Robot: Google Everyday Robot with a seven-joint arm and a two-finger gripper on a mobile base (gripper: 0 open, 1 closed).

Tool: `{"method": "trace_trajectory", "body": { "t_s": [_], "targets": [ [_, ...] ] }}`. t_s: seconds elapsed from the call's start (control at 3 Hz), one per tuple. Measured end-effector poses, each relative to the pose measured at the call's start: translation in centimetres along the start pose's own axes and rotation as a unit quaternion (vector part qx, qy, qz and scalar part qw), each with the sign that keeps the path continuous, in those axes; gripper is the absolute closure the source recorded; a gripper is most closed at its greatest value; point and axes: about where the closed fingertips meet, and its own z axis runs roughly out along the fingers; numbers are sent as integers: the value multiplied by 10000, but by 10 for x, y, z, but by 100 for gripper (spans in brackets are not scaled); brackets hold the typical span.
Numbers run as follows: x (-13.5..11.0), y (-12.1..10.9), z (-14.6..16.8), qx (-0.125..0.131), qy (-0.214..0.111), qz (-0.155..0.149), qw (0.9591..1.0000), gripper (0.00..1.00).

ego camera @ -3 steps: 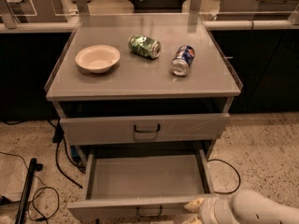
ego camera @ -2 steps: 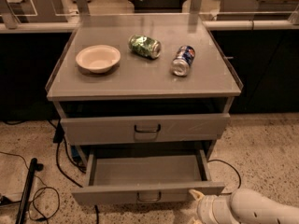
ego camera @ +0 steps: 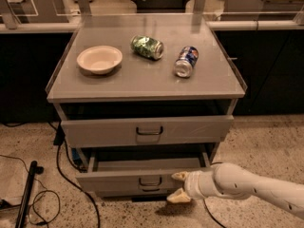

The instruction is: Close middle drawer

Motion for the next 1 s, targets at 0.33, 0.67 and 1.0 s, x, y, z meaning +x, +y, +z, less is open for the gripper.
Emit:
{"method": "trace_trajectory", "body": {
  "t_s": [0.33, 0.67, 1.0],
  "targets": [
    [-14, -39, 7, 246, -18, -192, 9995, 31],
    [-16, -42, 7, 264, -26, -202, 9994, 9],
    [-16, -42, 7, 264, -27, -202, 9994, 0]
  ]
}}
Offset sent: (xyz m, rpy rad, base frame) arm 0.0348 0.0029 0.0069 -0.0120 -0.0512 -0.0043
